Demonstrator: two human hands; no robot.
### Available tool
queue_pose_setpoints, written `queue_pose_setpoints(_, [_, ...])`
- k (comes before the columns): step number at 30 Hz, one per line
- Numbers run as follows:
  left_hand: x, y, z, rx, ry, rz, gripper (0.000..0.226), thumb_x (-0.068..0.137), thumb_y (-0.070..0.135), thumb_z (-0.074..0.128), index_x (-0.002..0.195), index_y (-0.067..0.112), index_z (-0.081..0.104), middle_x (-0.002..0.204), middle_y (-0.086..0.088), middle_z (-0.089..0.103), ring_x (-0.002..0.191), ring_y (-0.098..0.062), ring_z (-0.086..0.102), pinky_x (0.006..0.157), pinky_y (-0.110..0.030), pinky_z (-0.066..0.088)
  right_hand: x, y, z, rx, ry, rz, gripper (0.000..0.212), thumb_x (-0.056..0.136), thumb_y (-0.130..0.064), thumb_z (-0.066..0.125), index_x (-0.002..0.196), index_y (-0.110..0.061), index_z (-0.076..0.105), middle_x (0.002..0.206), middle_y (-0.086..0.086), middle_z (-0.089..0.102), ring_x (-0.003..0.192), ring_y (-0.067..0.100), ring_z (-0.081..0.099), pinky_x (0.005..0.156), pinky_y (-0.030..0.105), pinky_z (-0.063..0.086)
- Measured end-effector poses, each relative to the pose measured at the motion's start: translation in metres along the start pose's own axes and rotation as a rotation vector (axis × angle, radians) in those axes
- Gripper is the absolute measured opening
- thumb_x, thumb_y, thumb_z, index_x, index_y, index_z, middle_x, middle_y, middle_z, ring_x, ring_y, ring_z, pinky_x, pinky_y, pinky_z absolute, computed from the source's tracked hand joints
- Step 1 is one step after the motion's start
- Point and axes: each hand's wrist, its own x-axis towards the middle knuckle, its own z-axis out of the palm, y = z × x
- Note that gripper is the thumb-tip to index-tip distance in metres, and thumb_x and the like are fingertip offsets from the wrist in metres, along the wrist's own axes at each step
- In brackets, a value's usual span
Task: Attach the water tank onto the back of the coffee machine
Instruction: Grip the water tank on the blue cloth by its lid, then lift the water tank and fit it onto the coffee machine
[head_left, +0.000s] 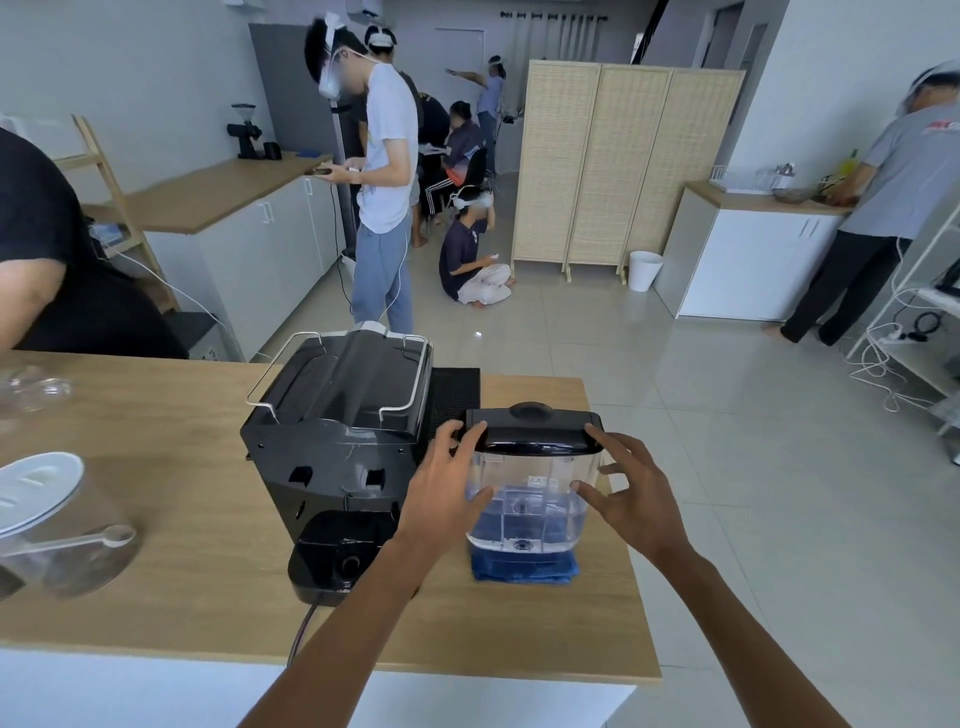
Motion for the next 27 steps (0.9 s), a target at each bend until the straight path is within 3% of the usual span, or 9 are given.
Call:
queue_pose_setpoints(6, [0.011,0.004,0.004,-0.211,-0.170,-0.076,0.099,0.078,0.032,0.082,0.152,0.038,0.016,0.166,0.000,-0.004,0.152,-0.027,0.011,0.117,-0.054,0.029,0.016,0.004,-0.001,0.026,-0.107,0.001,0.087,0.073,-0.030,0.086,0.144,-0.043,0.037,0.146,-0.004,0.047,0.113,0.016,0.059,0.078,0.027,0.061])
queue_pose_setpoints(10, [0.012,-0.001,0.012,-0.370,-0.170,-0.072,0.110,0.073,0.020,0.087,0.148,0.048,0.012,0.162,-0.001,0.015,0.147,-0.019,0.025,0.116,-0.043,0.030,0.012,0.005,0.007,0.087,-0.142,0.006,0.093,0.072,-0.027,0.087,0.144,-0.042,0.030,0.141,-0.009,0.053,0.115,0.014,0.059,0.091,0.039,0.058])
queue_pose_setpoints(14, [0.015,-0.011,0.016,-0.428,-0.141,-0.093,0.113,0.076,0.013,0.085,0.153,0.048,0.010,0.159,0.008,0.026,0.136,0.000,0.025,0.109,-0.027,0.025,0.014,0.011,0.007,0.128,-0.172,0.035,0.101,0.073,-0.026,0.086,0.149,-0.048,0.024,0.143,-0.006,0.049,0.118,0.014,0.056,0.090,0.040,0.058])
queue_pose_setpoints(20, [0.017,-0.012,0.023,-0.523,-0.125,-0.117,0.115,0.075,0.011,0.085,0.149,0.054,0.009,0.161,0.011,0.021,0.145,-0.009,0.022,0.111,-0.032,0.024,0.016,0.010,0.018,0.243,-0.178,0.064,0.106,0.069,-0.021,0.090,0.150,-0.039,0.025,0.137,-0.013,0.055,0.119,0.012,0.059,0.095,0.037,0.057])
queue_pose_setpoints(24, [0.014,-0.012,0.025,-0.545,-0.106,-0.133,0.117,0.074,0.012,0.086,0.149,0.055,0.007,0.162,0.015,0.019,0.147,-0.011,0.022,0.116,-0.040,0.026,0.014,0.011,0.020,0.284,-0.148,0.074,0.101,0.068,-0.024,0.088,0.147,-0.043,0.029,0.134,-0.023,0.054,0.114,0.007,0.060,0.094,0.031,0.057])
queue_pose_setpoints(27, [0.014,-0.013,0.026,-0.556,-0.106,-0.119,0.116,0.074,0.014,0.086,0.150,0.054,0.007,0.163,0.014,0.018,0.148,-0.010,0.021,0.116,-0.037,0.025,0.014,0.010,0.020,0.281,-0.158,0.062,0.103,0.067,-0.027,0.088,0.146,-0.047,0.025,0.142,-0.019,0.050,0.123,0.005,0.056,0.100,0.028,0.052])
